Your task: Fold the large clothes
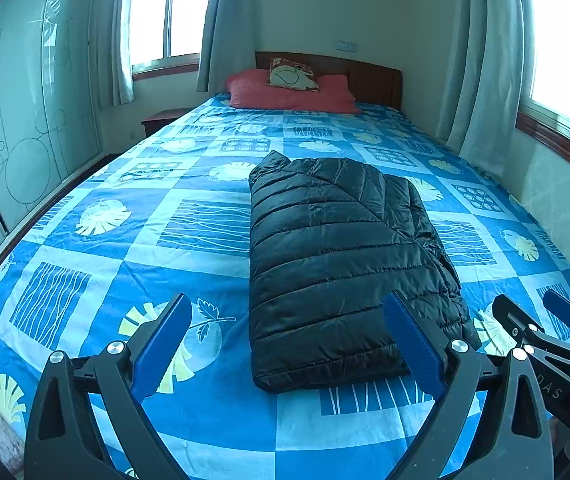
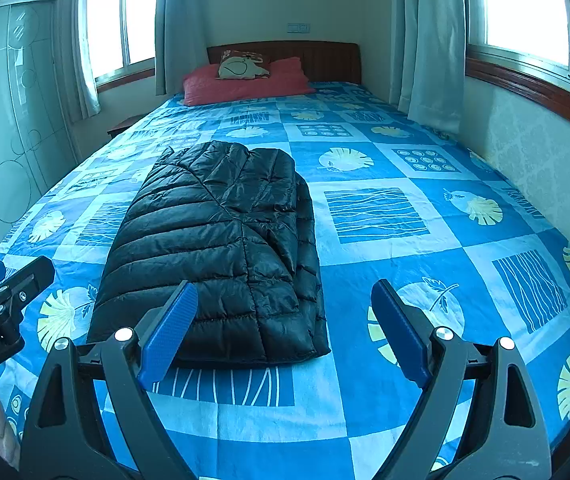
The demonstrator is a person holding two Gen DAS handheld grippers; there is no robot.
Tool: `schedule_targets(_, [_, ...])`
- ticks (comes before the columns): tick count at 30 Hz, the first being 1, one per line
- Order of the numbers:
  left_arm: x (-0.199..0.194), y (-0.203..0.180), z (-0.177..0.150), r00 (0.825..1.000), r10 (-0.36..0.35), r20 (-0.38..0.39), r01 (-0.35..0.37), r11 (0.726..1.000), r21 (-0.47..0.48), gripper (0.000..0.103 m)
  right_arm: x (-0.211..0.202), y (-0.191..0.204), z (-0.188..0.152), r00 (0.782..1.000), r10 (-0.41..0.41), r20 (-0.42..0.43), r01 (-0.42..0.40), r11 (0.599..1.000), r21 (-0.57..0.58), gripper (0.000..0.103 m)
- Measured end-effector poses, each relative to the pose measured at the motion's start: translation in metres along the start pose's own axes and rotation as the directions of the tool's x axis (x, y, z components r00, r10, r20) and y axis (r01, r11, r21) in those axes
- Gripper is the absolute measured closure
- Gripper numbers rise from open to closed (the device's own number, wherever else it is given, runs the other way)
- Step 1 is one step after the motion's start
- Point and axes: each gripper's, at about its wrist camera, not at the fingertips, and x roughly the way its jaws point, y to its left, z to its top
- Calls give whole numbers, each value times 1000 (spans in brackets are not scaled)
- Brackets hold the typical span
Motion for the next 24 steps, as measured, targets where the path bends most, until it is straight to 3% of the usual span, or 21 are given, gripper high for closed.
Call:
schedule_targets(11, [4, 2, -3, 999, -46, -24, 45, 999, -25, 7, 3, -3, -3, 1000, 2, -8, -2, 1000, 1, 15])
schedule_targets(15, [2, 4, -6, 1000, 3, 0, -3, 999, -47, 7, 4, -2, -4, 1000, 4, -10, -4, 1000, 4, 15])
schedule_targets(21, [3, 5, -6, 1000, 20, 21, -20, 999, -40, 7, 4, -2, -5, 1000, 2, -8, -2, 1000, 5, 15])
schedule_targets(24, [5, 9, -5, 1000, -15, 10, 16, 998, -54, 7, 5, -5, -5, 1000, 0, -4, 0, 1000, 10, 15])
